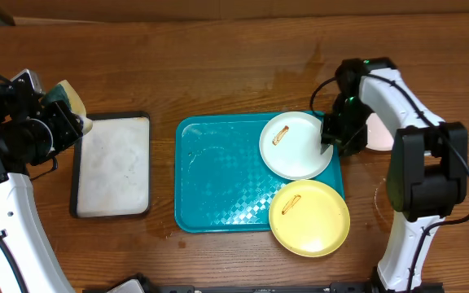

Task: Clean dirty plates on tray and stack at the side
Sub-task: 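Move the right gripper back and pinch the second white plate's rim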

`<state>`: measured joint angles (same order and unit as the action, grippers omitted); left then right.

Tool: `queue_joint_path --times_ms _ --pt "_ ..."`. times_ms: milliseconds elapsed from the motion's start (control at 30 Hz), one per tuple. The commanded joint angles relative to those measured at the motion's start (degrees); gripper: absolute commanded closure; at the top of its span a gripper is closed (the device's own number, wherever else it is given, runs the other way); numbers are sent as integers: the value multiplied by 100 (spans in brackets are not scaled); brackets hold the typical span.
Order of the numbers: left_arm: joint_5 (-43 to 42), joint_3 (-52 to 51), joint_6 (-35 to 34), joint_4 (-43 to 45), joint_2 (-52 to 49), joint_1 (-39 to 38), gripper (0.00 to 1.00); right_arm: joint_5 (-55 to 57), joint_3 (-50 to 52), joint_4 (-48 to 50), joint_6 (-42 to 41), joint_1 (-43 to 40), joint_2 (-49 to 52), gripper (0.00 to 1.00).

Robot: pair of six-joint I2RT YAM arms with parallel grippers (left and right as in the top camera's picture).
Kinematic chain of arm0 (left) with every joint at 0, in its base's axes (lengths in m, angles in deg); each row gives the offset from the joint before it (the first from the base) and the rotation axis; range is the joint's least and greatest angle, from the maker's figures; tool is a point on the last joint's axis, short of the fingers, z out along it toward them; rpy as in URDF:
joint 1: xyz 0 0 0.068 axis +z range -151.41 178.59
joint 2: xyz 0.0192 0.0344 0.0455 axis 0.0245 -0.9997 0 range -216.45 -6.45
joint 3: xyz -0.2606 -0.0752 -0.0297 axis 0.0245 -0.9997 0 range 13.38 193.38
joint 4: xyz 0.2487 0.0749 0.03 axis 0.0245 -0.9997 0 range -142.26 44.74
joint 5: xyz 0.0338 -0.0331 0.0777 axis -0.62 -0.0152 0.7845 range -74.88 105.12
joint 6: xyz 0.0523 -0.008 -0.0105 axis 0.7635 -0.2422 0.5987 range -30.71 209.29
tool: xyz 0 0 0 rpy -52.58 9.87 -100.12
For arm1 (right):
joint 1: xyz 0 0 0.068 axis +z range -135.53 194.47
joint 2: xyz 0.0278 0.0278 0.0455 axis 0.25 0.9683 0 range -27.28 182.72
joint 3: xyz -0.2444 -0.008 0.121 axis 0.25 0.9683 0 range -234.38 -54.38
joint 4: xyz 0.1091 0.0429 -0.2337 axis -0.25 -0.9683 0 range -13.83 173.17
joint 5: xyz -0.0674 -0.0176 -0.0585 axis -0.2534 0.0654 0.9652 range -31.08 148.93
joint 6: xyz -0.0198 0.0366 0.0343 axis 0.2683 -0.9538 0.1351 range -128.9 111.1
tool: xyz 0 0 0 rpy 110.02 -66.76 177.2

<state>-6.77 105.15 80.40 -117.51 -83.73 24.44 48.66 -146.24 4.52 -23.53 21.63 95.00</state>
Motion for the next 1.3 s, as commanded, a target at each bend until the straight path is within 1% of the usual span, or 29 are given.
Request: queue_joint_path --times_ms 0,33,100,200,233,567,700,767,900,1033,1167,1267 --pt "-44 96 9 7 -28 -55 96 79 195 175 -59 57 -142 66" --pt "-44 96 9 7 -28 -55 96 76 205 201 -59 70 -142 69" --pt "-42 96 9 7 -28 -55 96 79 234 227 -59 96 -142 70" --pt "-42 96 11 9 -28 -55 96 72 234 293 -61 138 -142 79" --pt "-39 96 11 13 -28 -55 96 72 234 330 -59 153 -142 80" --pt "-39 96 11 4 -28 -55 96 72 234 741 76 527 -142 81" --pt "-42 96 9 4 -28 -55 96 4 234 1097 216 901 -142 81" --pt "-42 96 11 4 -28 -55 96 -122 234 1259 442 1099 -142 81" --pt "-42 96 48 0 -28 -61 96 -184 234 1587 857 1526 -142 80" --pt "-44 96 407 -42 -28 -212 96 -179 234 2004 1440 1947 -142 79" --pt "-44 94 780 -59 -31 -483 96 -177 232 2367 1919 2015 -142 71" --pt "-33 92 1130 -50 -31 -754 96 -179 173 2549 1891 1947 -142 63"
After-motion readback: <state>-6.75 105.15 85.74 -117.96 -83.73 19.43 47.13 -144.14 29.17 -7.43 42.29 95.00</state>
